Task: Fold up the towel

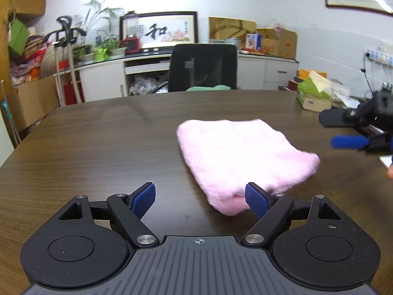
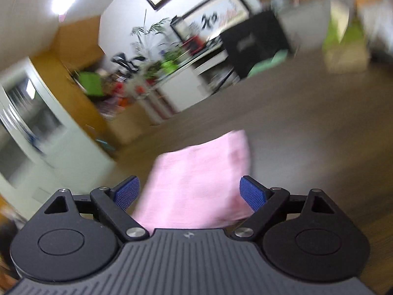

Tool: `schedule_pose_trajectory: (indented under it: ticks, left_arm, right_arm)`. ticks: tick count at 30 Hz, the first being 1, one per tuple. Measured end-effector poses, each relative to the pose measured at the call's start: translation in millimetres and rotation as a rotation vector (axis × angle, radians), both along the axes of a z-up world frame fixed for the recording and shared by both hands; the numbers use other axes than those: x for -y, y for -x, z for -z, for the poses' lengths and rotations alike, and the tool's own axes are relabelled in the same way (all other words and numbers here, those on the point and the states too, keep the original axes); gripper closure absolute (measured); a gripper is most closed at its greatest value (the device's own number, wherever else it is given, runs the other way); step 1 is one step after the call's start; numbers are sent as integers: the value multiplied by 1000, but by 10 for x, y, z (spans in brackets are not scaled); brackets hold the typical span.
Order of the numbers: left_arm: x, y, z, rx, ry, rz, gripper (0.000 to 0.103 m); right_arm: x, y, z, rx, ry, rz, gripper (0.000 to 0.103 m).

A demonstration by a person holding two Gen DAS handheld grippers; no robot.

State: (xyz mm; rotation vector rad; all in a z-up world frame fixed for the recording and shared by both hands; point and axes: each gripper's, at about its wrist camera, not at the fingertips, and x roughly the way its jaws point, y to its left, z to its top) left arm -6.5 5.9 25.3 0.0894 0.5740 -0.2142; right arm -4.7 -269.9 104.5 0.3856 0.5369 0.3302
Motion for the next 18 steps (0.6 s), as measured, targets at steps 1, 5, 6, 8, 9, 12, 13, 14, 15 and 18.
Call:
schedule_pose_trajectory:
  ticks: [1, 5, 6, 8, 9, 12, 13, 14, 15, 18]
  left_arm:
    - [16, 8, 8, 2, 0, -4, 21]
    - [86, 57, 63, -9, 4, -63, 21]
    - [107, 64, 81, -11, -6, -71, 21]
    - [133, 75, 102, -13, -18, -90, 19]
    - [135, 77, 113, -18, -19, -102, 19]
    - [110, 69, 130, -41, -6, -131, 14]
    - [105, 66, 138, -49, -3, -136, 11]
    - [101, 63, 147, -58, 1, -140, 9]
    - [96, 62, 159, -68, 4, -145, 8]
    - [99, 63, 188, -84, 4, -152, 8]
  right_arm:
    - [-75, 64, 11, 33, 92, 32, 13]
    - [-416, 315, 170, 98, 418, 107, 13]
    - [-491, 326, 186, 90, 443, 113, 13]
    - [-580, 330, 234, 60, 475, 103, 13]
    - [-616, 318, 241, 44, 476, 96, 13]
    - [-636, 281, 277, -15, 455, 102, 13]
    - [-627, 271, 297, -32, 457, 104, 13]
    - [-614, 258, 322, -53, 460, 105, 13]
    - [-606, 248, 342, -74, 463, 106, 13]
    - [-547, 227, 408, -125, 456, 104, 11]
